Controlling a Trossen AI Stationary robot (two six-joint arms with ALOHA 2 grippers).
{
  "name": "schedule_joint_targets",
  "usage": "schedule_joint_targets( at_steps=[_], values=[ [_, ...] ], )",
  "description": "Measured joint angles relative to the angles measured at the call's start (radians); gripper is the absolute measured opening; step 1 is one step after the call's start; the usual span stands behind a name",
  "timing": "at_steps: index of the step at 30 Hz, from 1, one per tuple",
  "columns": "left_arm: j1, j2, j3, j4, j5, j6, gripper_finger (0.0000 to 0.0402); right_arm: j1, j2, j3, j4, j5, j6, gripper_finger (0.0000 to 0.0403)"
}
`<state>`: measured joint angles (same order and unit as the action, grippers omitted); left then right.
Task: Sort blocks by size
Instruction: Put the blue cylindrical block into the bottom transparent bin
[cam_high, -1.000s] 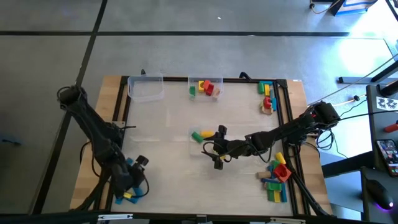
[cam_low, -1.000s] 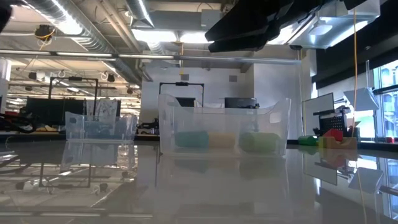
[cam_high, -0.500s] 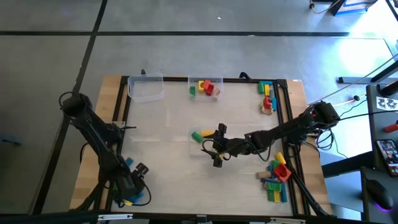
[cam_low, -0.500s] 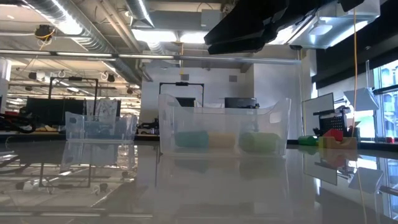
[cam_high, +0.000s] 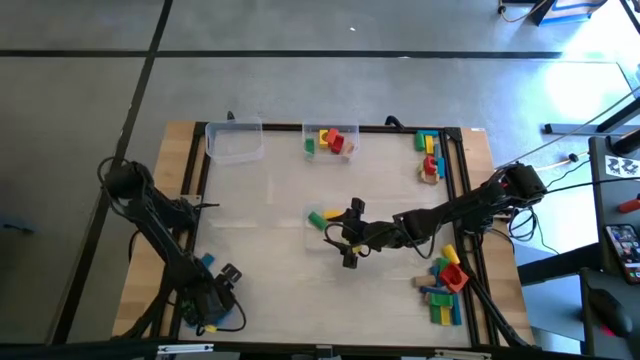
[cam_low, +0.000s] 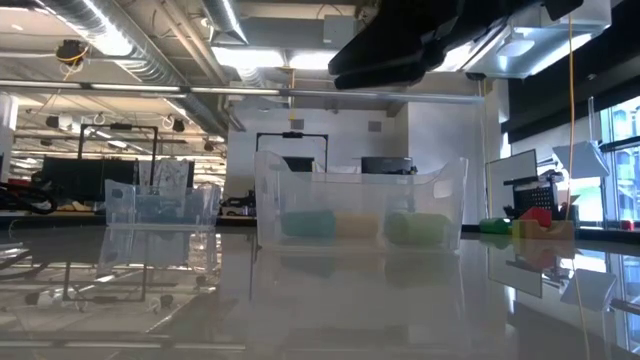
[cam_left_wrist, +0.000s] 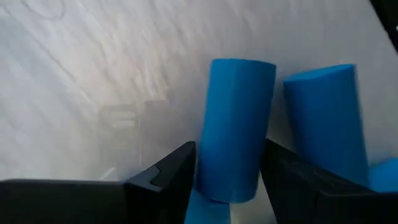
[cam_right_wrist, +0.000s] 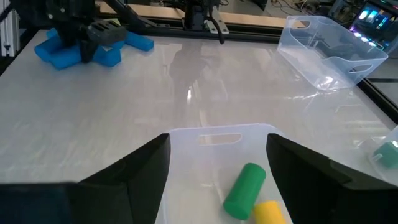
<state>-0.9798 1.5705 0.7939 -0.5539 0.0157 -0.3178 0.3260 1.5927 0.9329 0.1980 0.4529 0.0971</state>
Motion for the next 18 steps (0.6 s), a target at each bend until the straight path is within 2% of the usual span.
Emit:
schedule_joint_targets(
  at_steps=[4,10,18],
  values=[
    [0.002,0.014,0.003,-0.001,-0.006,0.004,0.0167,0.0,0.0,0.0,-0.019,0.0,0.002,0.0264],
    [0.018,0.007,0.001,-0.001,-0.004,0.006,0.0125,0.0,0.0,0.0,-0.023,0.0,0.005,0.0264],
    [0.053,-0.006,0.001,-0.006,-0.021,-0.024,0.0124,0.0,0.0,0.0,-0.023,0.0,0.007,0.0264]
  ],
)
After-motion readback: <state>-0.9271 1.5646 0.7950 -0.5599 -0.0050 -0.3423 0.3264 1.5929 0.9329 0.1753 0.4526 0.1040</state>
